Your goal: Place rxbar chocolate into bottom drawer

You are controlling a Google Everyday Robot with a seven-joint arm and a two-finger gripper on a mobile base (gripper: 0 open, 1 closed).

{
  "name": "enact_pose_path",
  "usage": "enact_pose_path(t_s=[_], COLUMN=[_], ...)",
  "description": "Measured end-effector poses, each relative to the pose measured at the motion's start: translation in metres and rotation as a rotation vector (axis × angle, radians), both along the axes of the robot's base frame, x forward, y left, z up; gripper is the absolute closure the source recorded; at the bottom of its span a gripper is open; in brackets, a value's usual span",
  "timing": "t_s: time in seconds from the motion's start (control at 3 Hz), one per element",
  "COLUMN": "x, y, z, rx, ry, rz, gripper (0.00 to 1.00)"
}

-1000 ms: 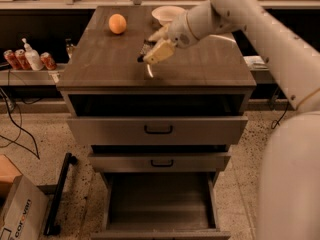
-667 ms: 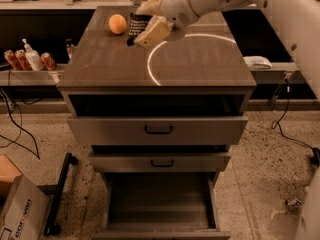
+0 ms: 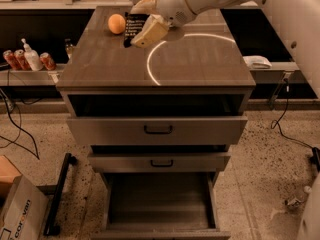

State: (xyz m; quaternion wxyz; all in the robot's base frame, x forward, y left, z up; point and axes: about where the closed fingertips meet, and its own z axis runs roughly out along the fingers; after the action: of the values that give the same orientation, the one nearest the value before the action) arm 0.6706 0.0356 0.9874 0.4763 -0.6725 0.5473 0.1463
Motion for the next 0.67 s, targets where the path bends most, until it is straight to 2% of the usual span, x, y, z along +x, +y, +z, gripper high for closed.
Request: enact_pose_path(t_s=[0.33,0.67], x=[-0.019,-0.049], y=[-0.002,-0.009], z=[-0.016,-0.026], rx=[0.022,0.054], ry=[0.057,0.114], rz=[0.025,0.019], gripper=[1.0,1.0])
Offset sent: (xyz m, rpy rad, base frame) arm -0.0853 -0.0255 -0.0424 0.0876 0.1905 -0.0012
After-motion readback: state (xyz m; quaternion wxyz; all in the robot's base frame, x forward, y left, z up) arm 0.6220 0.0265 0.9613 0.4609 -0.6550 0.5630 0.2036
